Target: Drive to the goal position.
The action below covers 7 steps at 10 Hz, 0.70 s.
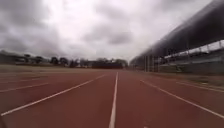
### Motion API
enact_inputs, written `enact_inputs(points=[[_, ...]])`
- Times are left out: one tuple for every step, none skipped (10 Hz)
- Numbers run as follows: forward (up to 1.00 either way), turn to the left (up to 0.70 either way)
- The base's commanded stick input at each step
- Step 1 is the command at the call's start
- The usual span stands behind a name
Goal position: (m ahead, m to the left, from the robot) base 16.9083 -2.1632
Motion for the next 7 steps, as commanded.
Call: enact_inputs(points=[[0.70, 0.00], [0.70, 0.00], [0.70, 0.00], [0.70, 0.00], [0.70, 0.00], [0.70, 0.00], [0.70, 0.00]])
